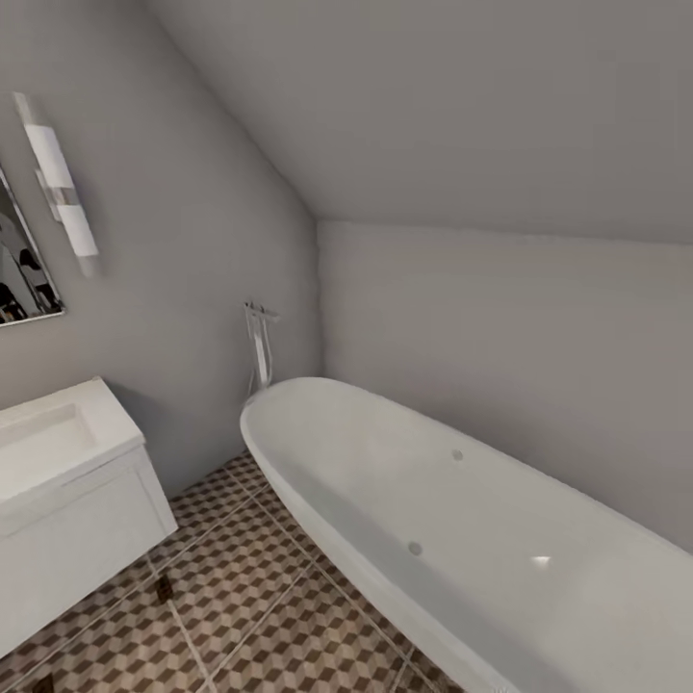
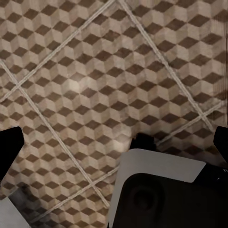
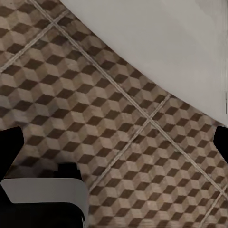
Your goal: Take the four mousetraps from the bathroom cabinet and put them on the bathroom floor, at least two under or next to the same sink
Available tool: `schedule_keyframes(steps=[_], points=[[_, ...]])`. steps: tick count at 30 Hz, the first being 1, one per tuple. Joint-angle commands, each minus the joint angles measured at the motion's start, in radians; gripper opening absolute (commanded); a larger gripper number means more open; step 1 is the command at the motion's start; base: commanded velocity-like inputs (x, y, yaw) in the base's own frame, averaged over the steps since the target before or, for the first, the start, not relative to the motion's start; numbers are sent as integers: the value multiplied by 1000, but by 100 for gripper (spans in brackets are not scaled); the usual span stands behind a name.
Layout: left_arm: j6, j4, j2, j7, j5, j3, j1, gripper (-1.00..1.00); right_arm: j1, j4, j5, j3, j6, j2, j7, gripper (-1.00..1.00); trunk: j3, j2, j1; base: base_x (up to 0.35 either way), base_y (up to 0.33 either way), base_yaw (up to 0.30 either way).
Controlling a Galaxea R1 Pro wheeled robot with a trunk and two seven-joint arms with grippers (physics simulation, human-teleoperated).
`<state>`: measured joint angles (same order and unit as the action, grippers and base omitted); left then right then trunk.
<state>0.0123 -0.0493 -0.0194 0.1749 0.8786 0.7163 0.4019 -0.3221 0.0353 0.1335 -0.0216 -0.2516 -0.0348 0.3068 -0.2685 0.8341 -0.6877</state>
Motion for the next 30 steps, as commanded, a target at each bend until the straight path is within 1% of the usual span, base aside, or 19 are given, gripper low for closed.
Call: schedule_keyframes(steps=[1, 30], points=[[0, 0, 0, 0, 0, 0, 0, 100, 0, 0, 0, 0, 0, 0, 0, 100, 0, 0, 0, 0, 0, -286], [0, 0, -1, 0, -4, 0, 0, 100, 0, 0, 0, 0, 0, 1, 0, 100, -16, 0, 0, 0, 0, -285]])
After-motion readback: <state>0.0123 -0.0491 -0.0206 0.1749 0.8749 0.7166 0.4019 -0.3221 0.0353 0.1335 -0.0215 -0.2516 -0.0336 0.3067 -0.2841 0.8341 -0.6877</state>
